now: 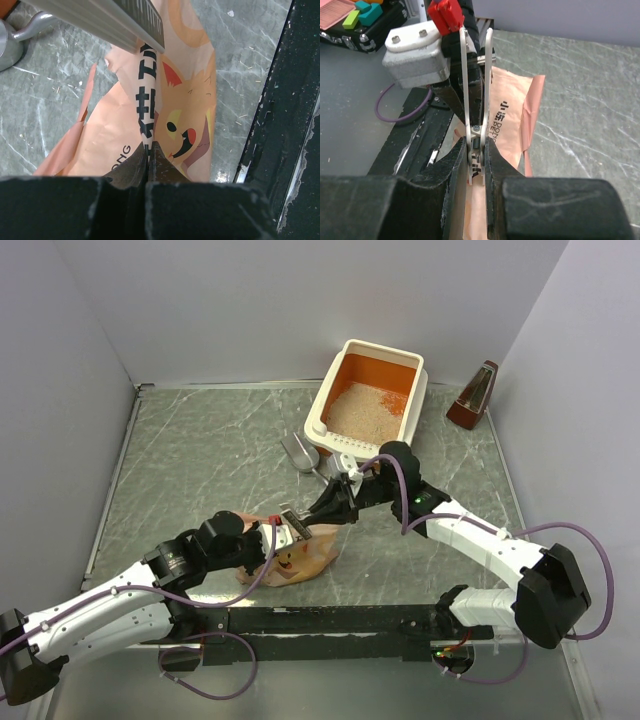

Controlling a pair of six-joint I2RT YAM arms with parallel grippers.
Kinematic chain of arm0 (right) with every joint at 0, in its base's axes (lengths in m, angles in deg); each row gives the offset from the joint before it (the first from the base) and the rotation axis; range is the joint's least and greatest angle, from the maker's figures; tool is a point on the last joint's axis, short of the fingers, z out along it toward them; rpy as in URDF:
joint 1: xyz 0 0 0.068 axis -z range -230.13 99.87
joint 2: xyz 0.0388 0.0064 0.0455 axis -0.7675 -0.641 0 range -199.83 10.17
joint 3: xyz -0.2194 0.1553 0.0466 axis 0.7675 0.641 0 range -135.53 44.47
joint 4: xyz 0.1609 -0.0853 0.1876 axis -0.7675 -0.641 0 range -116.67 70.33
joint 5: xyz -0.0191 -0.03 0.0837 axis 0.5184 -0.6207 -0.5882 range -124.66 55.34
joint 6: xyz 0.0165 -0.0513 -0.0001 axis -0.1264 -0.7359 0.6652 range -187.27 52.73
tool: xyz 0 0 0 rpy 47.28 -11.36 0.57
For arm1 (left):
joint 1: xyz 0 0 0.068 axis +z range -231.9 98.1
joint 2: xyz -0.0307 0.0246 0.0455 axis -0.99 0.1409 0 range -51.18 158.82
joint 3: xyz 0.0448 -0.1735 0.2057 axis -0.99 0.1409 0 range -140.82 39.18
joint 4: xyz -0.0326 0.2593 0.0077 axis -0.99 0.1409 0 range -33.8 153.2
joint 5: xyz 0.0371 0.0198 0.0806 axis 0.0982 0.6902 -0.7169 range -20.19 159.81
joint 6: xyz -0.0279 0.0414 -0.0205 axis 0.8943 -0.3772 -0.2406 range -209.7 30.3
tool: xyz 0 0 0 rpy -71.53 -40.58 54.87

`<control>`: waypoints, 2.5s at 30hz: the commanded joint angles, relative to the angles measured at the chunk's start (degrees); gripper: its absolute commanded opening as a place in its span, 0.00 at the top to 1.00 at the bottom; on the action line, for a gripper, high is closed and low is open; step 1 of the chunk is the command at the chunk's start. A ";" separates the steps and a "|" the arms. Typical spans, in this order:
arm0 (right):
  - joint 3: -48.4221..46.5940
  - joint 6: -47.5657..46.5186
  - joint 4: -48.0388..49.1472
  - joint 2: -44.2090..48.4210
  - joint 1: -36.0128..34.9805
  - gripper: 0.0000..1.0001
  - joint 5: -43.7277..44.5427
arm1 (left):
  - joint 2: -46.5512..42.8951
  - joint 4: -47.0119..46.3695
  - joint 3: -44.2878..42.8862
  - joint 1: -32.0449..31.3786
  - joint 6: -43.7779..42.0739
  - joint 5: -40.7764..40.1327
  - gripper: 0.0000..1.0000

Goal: Fill the litter box with clean litter

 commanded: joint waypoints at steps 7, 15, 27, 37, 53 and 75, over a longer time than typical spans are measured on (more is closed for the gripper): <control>-2.38 -12.65 -17.66 0.19 -1.53 1.00 3.97 | -1.22 -5.24 -1.05 -0.05 0.86 -0.34 0.96; -9.24 -22.94 -35.71 -1.04 -3.11 1.00 13.47 | -1.40 -4.97 -1.41 -0.05 1.30 -1.39 0.94; -20.15 -29.89 -53.74 -4.91 -7.42 1.00 24.46 | -2.28 -4.53 -1.67 -0.05 1.91 -2.80 0.93; -17.34 -29.27 -52.69 -8.86 -10.23 1.00 26.66 | -3.51 -4.88 -1.32 0.03 2.09 -4.03 0.92; -18.48 -28.40 -56.20 -12.29 -13.39 1.00 36.85 | -3.24 -4.71 -1.23 -0.05 1.92 -3.41 0.92; -14.61 -23.83 -53.83 -8.69 -12.60 1.00 37.91 | -3.60 -4.45 -1.05 0.03 2.27 -3.59 0.92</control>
